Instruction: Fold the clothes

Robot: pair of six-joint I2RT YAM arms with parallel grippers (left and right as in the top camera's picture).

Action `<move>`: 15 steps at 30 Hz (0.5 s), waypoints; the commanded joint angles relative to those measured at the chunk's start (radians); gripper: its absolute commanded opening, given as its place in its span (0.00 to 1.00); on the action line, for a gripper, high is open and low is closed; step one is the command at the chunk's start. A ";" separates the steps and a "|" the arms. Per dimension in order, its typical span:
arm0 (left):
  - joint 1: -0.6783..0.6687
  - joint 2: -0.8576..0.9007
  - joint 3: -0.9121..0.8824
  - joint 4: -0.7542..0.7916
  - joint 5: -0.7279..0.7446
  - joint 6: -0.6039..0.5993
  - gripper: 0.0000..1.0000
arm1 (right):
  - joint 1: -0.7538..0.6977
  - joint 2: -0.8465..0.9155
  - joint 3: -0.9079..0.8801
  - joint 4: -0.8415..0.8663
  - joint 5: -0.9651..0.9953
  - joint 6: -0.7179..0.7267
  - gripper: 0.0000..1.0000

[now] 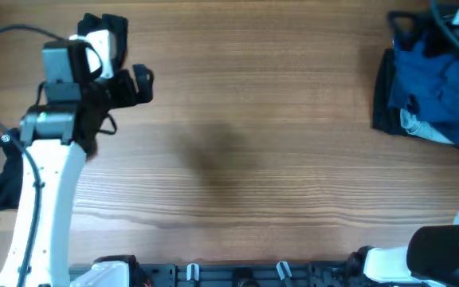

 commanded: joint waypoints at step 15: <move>0.038 -0.375 0.007 -0.247 -0.008 -0.013 1.00 | 0.020 -0.416 0.002 -0.223 0.462 0.104 1.00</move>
